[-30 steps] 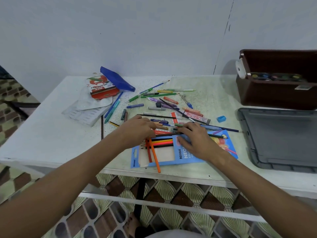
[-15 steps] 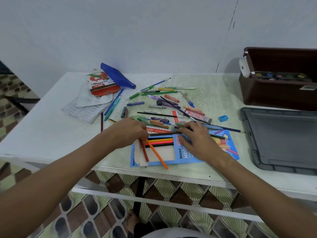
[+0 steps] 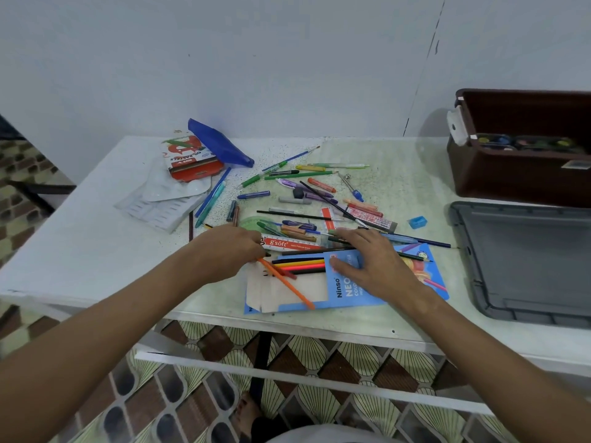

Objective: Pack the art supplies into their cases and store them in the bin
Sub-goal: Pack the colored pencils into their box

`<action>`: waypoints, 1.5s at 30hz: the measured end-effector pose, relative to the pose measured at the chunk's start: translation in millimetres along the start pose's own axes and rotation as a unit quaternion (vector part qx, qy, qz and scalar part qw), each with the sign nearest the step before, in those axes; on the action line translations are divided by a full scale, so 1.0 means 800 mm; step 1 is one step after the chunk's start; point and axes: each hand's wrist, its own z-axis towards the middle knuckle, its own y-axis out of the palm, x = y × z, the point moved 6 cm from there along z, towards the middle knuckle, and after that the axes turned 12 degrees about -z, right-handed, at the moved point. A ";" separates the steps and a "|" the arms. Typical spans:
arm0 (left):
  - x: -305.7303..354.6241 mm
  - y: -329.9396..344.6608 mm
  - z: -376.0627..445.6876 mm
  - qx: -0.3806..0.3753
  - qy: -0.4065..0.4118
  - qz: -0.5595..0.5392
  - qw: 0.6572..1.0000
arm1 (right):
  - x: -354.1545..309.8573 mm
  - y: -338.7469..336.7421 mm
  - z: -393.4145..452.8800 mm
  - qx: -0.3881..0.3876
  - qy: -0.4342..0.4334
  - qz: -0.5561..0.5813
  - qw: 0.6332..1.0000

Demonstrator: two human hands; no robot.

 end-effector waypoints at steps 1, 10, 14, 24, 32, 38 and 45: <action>0.001 -0.001 -0.003 -0.001 -0.011 -0.008 1.000 | 0.000 -0.001 0.000 -0.005 0.000 0.002 1.000; 0.024 -0.011 -0.038 0.011 -0.039 -0.124 0.991 | 0.011 -0.013 -0.004 -0.021 -0.024 -0.028 0.999; 0.042 -0.002 -0.054 0.052 -0.035 -0.166 0.984 | 0.016 -0.011 -0.012 -0.012 -0.033 -0.068 0.997; 0.052 0.009 -0.050 0.094 -0.171 -0.181 0.964 | 0.014 -0.006 -0.013 -0.016 -0.025 -0.083 0.996; 0.066 0.011 -0.053 0.079 -0.205 -0.113 0.969 | 0.016 -0.003 -0.012 -0.019 -0.022 -0.088 0.996; 0.096 0.007 -0.030 0.075 -0.036 0.015 0.996 | 0.017 0.000 -0.011 -0.014 -0.023 -0.084 0.996; 0.087 0.023 -0.008 0.094 -0.023 -0.160 0.982 | 0.017 0.001 -0.011 -0.006 -0.025 -0.087 0.996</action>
